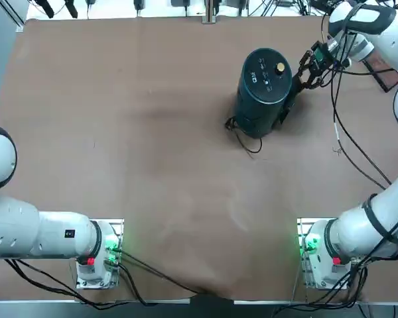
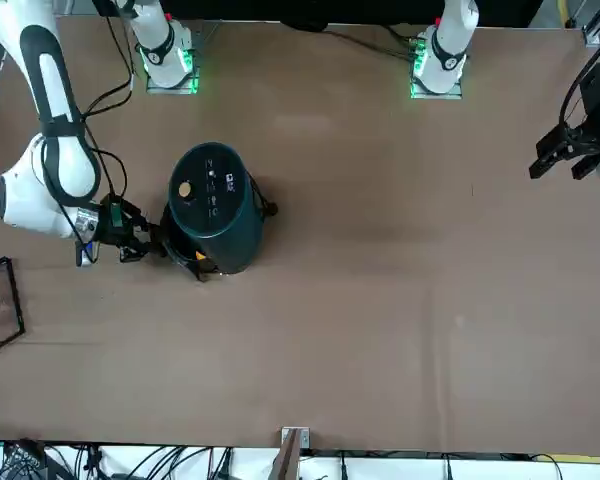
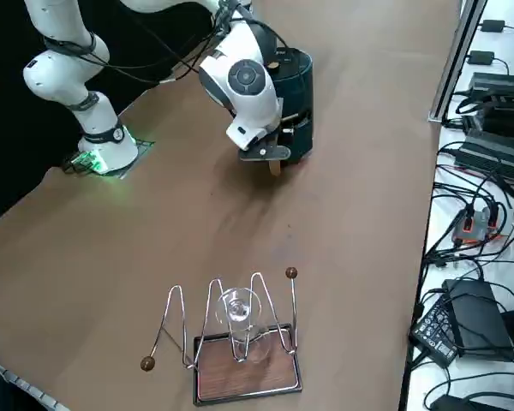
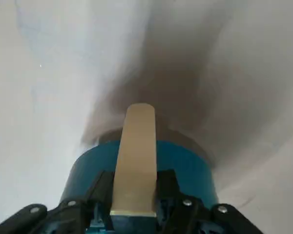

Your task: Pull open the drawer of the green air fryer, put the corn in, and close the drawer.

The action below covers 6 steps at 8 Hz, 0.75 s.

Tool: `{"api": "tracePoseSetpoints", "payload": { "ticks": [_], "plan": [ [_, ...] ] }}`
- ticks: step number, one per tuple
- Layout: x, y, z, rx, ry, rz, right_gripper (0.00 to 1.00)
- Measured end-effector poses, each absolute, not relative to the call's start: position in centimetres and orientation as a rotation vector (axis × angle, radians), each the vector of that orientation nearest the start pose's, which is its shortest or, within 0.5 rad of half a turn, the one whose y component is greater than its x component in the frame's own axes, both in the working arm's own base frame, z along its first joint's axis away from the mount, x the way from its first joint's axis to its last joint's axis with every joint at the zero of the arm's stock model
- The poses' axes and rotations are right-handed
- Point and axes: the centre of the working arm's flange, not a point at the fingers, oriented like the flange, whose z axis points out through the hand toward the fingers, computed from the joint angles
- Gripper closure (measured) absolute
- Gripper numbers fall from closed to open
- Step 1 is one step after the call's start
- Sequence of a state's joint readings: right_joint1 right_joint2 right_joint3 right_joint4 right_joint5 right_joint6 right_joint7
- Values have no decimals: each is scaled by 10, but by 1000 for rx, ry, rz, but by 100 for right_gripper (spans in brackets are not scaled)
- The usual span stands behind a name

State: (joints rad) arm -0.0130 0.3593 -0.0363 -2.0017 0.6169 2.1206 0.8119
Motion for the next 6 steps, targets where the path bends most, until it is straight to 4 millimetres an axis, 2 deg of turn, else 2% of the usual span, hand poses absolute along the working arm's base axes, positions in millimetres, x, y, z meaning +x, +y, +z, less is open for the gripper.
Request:
{"api": "tracePoseSetpoints", "payload": {
  "ticks": [4, 6],
  "plan": [
    [584, 17, 269, -2236, 1623, 552, 53],
    [582, 43, 268, -2251, 1609, 575, 53]
  ]
}}
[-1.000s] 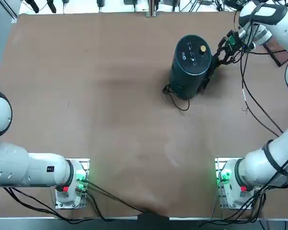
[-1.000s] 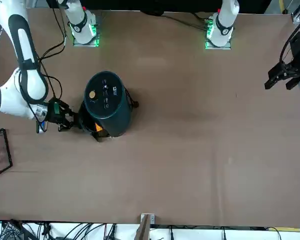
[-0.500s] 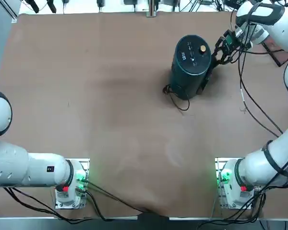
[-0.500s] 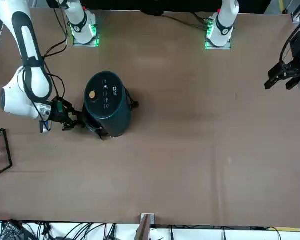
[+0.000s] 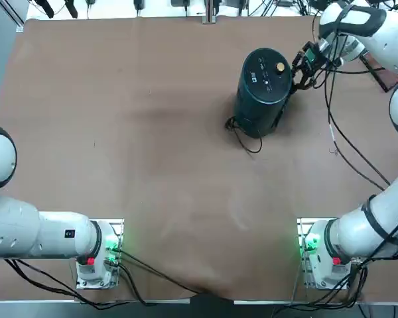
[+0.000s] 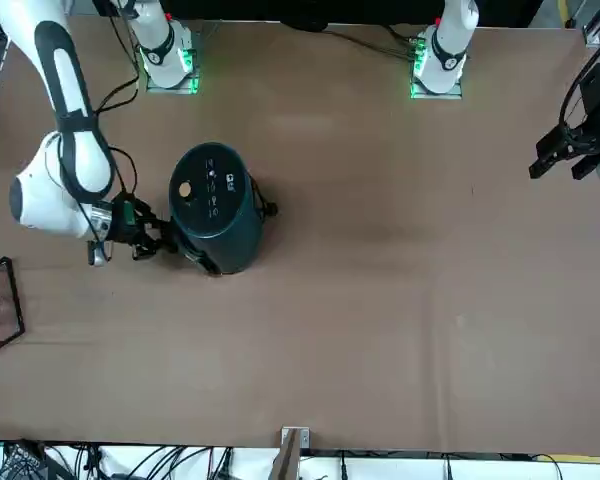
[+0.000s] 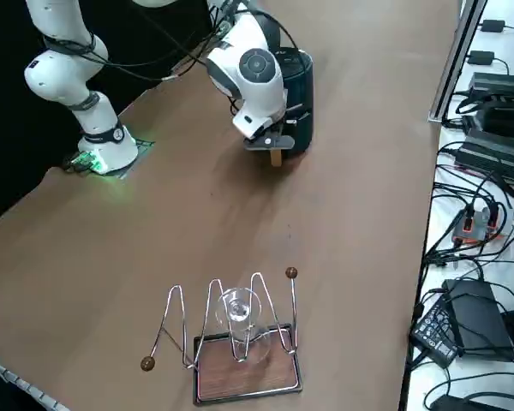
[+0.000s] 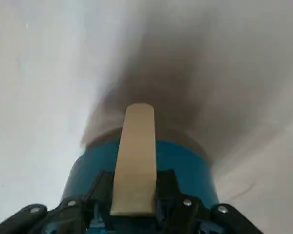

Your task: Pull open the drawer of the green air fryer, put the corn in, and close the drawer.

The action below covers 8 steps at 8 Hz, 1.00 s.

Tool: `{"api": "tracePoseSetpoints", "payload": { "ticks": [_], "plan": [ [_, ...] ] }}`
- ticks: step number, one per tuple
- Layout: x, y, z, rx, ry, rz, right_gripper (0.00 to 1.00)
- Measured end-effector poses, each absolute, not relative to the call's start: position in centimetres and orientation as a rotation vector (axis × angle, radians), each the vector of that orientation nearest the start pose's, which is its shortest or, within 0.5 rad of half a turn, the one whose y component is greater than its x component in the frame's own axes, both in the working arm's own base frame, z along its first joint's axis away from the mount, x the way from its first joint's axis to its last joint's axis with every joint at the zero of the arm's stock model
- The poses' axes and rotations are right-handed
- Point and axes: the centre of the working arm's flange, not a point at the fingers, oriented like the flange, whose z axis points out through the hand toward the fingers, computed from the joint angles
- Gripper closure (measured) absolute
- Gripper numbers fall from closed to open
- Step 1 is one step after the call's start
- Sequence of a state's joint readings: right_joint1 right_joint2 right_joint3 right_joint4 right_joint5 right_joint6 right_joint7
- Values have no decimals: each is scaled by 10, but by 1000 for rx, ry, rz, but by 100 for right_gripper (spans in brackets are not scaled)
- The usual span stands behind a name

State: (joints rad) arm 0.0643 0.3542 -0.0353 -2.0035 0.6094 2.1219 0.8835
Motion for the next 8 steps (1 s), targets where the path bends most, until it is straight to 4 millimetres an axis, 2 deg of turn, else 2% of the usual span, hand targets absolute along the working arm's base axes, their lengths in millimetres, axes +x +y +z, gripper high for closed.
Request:
{"api": "tracePoseSetpoints", "payload": {
  "ticks": [8],
  "plan": [
    [580, 54, 268, -2265, 1600, 582, 53]
  ]
}}
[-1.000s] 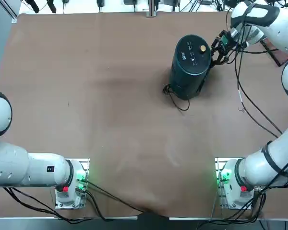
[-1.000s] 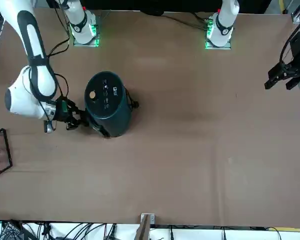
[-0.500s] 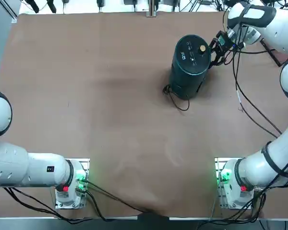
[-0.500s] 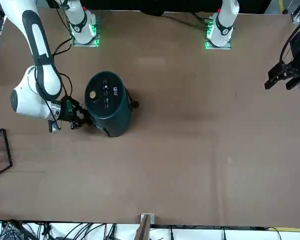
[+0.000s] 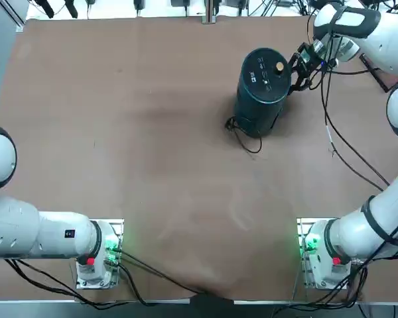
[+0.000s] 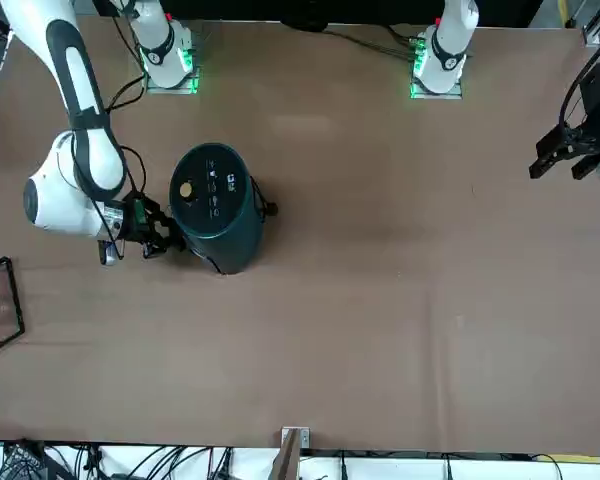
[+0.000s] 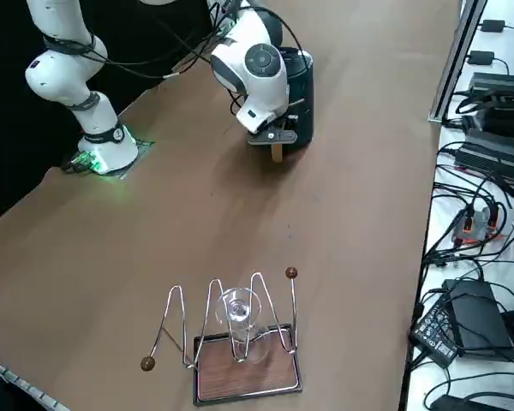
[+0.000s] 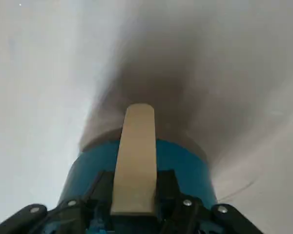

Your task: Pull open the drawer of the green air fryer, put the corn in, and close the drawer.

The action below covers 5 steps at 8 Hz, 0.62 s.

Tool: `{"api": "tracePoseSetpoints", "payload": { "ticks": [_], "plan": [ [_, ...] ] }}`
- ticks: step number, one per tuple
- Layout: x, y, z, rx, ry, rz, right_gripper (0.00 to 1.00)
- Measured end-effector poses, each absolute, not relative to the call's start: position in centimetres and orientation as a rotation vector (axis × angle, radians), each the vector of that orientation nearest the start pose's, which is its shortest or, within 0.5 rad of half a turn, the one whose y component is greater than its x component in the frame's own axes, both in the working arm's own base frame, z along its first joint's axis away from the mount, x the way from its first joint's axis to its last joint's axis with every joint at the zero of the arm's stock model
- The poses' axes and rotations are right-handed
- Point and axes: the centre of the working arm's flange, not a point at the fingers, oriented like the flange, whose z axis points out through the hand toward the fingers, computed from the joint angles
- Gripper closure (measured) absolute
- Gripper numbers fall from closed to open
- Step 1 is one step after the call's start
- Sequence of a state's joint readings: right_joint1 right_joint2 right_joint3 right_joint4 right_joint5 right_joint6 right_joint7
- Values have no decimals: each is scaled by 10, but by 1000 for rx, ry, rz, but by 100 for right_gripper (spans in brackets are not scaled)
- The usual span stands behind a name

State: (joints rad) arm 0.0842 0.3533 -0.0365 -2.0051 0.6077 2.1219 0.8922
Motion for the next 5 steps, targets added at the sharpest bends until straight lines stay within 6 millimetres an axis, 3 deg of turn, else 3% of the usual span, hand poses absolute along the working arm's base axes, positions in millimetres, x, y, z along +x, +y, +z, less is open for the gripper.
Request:
{"api": "tracePoseSetpoints", "payload": {
  "ticks": [3, 4, 5],
  "plan": [
    [580, 57, 269, -2276, 1592, 578, 52],
    [579, 63, 270, -2279, 1583, 584, 42],
    [579, 74, 271, -2284, 1566, 590, 22]
  ]
}}
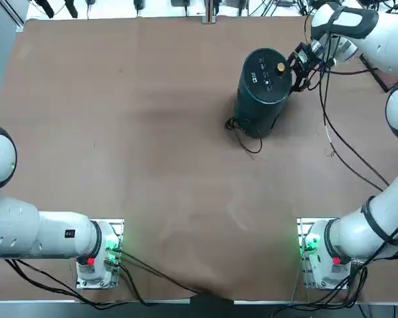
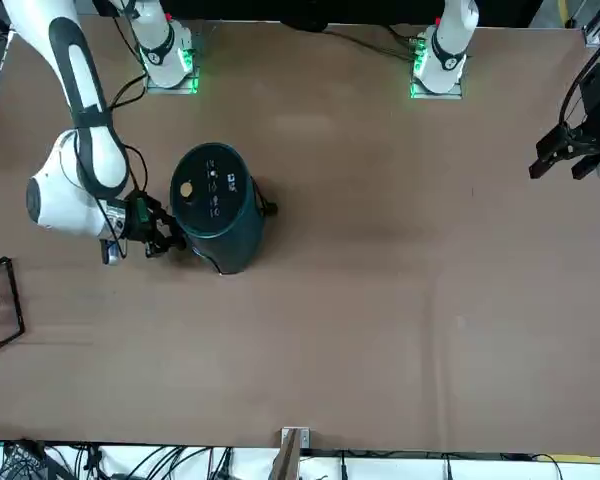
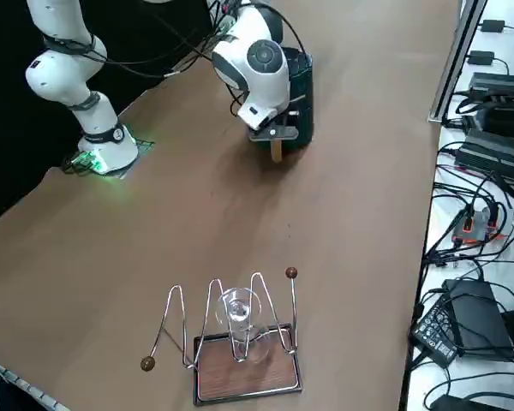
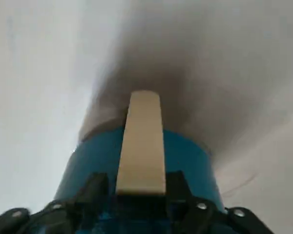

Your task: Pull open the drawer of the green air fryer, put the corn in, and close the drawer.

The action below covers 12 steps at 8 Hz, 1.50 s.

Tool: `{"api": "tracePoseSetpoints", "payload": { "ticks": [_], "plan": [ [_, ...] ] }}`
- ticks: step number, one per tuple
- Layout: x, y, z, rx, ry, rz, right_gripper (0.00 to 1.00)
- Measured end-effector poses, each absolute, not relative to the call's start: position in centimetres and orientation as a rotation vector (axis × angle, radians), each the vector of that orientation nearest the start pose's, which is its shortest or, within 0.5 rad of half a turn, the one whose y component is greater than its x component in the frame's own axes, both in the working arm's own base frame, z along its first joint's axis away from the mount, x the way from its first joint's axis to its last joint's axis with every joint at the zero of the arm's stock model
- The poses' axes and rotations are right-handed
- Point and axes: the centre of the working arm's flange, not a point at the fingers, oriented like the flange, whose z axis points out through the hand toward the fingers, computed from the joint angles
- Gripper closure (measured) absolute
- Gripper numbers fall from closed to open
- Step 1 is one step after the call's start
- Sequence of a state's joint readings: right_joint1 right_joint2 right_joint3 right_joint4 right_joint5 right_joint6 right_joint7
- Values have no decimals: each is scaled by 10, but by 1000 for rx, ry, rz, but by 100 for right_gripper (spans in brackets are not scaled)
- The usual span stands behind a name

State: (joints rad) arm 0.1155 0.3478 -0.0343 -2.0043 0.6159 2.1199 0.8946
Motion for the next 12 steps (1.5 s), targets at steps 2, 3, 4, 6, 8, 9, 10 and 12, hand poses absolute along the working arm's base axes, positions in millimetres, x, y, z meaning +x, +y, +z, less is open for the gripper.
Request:
{"api": "tracePoseSetpoints", "payload": {
  "ticks": [2, 3, 4, 6, 8, 9, 10, 12],
  "plan": [
    [583, 79, 279, -2286, 1555, 571, 0],
    [587, 75, 284, -2279, 1559, 554, 0],
    [593, 67, 293, -2268, 1564, 527, 0],
    [604, 48, 326, -2319, 1538, 467, 0],
    [610, 33, 370, -2411, 1490, 424, 0],
    [612, 29, 389, -2452, 1469, 405, 0],
    [616, 25, 409, -2502, 1444, 379, 0],
    [621, 16, 450, -2661, 1305, 330, 0]
  ]
}}
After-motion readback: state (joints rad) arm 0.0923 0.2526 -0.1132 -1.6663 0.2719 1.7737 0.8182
